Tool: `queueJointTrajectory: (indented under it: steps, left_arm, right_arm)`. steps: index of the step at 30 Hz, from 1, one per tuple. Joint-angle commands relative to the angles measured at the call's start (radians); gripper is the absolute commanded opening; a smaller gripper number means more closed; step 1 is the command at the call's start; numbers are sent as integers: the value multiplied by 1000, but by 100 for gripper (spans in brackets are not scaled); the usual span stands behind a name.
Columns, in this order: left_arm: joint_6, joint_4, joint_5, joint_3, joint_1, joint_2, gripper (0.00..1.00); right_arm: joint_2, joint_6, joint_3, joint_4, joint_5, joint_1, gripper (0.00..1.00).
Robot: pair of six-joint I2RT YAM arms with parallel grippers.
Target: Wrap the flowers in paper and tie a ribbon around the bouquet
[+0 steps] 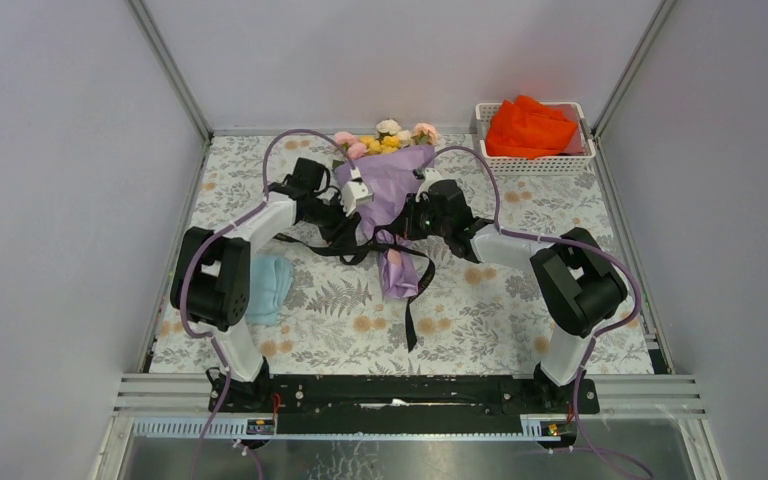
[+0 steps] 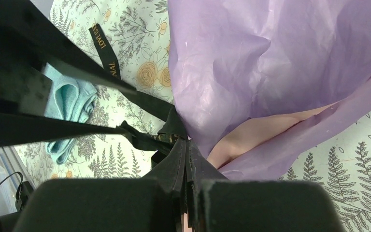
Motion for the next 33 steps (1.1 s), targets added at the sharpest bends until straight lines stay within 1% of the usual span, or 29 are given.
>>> queueJointTrajectory:
  steps: [1, 2, 6, 12, 14, 15, 18, 22, 24, 30, 33]
  left_arm:
    - [10, -47, -5, 119, 0, -34, 54]
    - [11, -48, 6, 125, -8, -36, 56]
    - [30, -21, 8, 132, -66, -16, 70]
    - [10, 115, 39, 132, -98, 69, 79]
    - [23, 143, 67, 128, -109, 78, 96]
    - [25, 159, 80, 122, -114, 78, 98]
    - [4, 201, 83, 114, -125, 91, 99]
    - [-90, 299, -7, 112, -127, 127, 98]
    - [-110, 326, -19, 107, -127, 133, 97]
    - [-104, 323, 66, 78, -130, 124, 98]
    - [-113, 308, 98, 84, -134, 132, 92]
  right_arm:
    - [-38, -15, 12, 58, -28, -4, 0]
    - [-39, -15, 11, 58, -28, -4, 0]
    - [-46, -13, 4, 54, -34, -4, 0]
    - [-44, 15, -6, 66, -76, -11, 0]
    - [-41, 22, -6, 68, -84, -12, 0]
    - [-39, 24, -5, 69, -85, -12, 0]
    - [-38, 25, -5, 70, -89, -14, 0]
    - [-38, 29, -7, 70, -104, -16, 0]
    - [-38, 34, -12, 73, -107, -18, 0]
    - [-45, 68, -36, 96, -96, -33, 0]
    - [-45, 73, -38, 95, -90, -35, 0]
